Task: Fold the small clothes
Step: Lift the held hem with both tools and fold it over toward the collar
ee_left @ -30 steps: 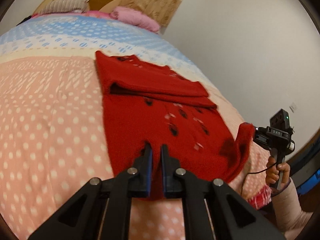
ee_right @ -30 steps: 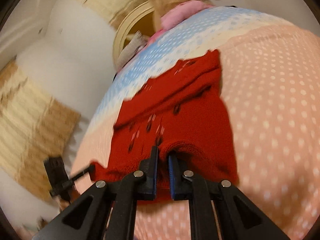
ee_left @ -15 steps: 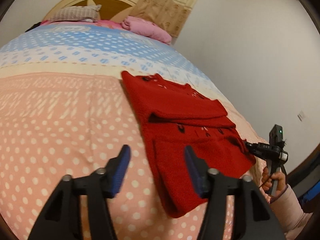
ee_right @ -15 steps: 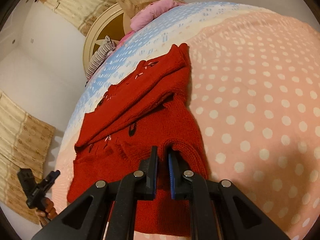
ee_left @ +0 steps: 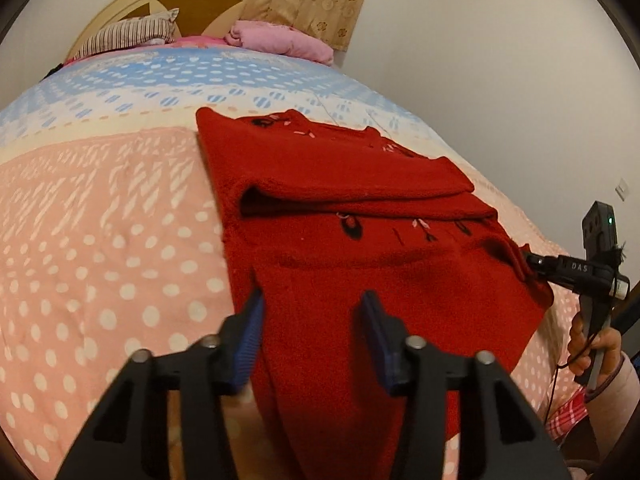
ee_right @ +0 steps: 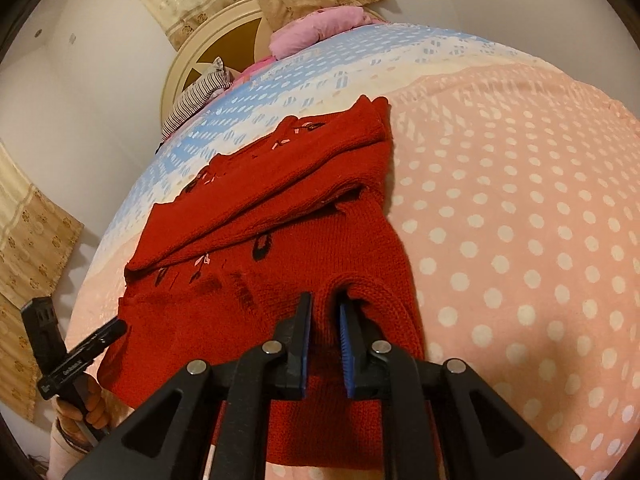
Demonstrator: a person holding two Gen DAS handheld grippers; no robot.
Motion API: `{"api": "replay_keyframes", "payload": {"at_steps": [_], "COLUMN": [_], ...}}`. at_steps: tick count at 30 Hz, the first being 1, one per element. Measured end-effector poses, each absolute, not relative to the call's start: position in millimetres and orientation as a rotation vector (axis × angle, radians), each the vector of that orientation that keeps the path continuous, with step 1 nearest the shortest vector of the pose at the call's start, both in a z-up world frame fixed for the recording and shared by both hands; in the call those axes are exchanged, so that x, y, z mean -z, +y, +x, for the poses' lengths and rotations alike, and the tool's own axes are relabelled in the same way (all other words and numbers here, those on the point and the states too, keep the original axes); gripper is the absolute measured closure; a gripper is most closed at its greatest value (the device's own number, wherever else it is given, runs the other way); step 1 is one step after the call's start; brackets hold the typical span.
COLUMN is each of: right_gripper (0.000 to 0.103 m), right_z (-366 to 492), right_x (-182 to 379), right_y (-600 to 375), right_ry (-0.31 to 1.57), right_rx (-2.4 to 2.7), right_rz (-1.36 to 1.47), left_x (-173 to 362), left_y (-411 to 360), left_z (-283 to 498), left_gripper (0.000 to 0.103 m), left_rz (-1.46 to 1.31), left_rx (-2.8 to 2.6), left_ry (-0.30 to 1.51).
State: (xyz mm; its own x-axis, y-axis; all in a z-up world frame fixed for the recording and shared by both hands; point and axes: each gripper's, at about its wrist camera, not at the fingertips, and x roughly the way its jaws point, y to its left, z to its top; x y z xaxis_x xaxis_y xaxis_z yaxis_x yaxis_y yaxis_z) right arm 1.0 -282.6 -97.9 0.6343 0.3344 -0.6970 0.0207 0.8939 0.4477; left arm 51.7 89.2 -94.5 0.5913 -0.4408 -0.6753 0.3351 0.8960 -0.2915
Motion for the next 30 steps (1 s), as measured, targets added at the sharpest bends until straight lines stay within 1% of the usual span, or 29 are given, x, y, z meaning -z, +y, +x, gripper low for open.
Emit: {"api": "replay_keyframes", "payload": {"at_steps": [1,3,4,5,6,7,8,10,14,18,22,24,27,28,29,30], "right_gripper": [0.089,0.088,0.085,0.077,0.073,0.063,0.051,0.043,0.043,0.043,0.043,0.043,0.043,0.044,0.058,0.067], "right_z": [0.5,-3.2,-5.9,-8.2,-10.8,-13.6,-17.6,-24.4,-32.9,-27.4,-5.9,9.6,28.5,32.2,33.2,32.8], "right_x": [97.1,92.9,89.7,86.3,81.9,78.5,74.1,67.3,60.4,58.1,64.4,73.8,86.8,89.8,91.9,93.8], "right_y": [-284.1,-288.2,-292.1,-296.2,-301.8,-306.4,-313.6,-325.6,-347.1,-323.7,-291.0,-284.4,-275.2,-271.2,-267.3,-263.4], "right_ry": [0.868,0.845,0.824,0.804,0.781,0.763,0.735,0.688,0.648,0.71,0.76,0.783,0.817,0.822,0.822,0.822], "right_rx": [-0.192,-0.212,-0.23,-0.245,-0.258,-0.263,-0.264,-0.25,-0.212,-0.182,-0.149,-0.133,-0.115,-0.117,-0.108,-0.086], "right_rz": [0.451,0.479,0.505,0.531,0.562,0.583,0.608,0.643,0.687,0.476,0.238,0.184,0.133,0.118,0.098,0.068], "left_x": [93.6,91.3,90.4,90.6,91.6,92.9,95.0,98.8,99.7,100.4,99.8,100.1,100.0,100.1,100.5,101.4], "left_y": [89.2,91.2,92.2,92.3,92.5,91.8,91.3,89.8,90.9,95.5,93.5,90.5,86.3,85.1,84.1,84.4], "left_z": [51.6,52.3,53.1,54.0,56.2,58.2,60.1,62.1,62.6,64.9,66.8,68.3,68.9,68.1,67.4,67.6], "left_gripper": [0.061,0.063,0.063,0.063,0.064,0.064,0.061,0.061,0.061,0.061,0.061,0.058,0.059,0.064,0.082,0.092], "left_rz": [-0.143,-0.16,-0.168,-0.174,-0.189,-0.199,-0.205,-0.209,-0.244,-0.302,-0.292,-0.282,-0.253,-0.241,-0.231,-0.233], "left_rx": [0.457,0.462,0.465,0.468,0.476,0.481,0.478,0.468,0.47,0.481,0.482,0.478,0.466,0.463,0.461,0.467], "left_ry": [0.821,0.812,0.807,0.807,0.813,0.824,0.838,0.847,0.843,0.846,0.848,0.848,0.837,0.83,0.823,0.827]}}
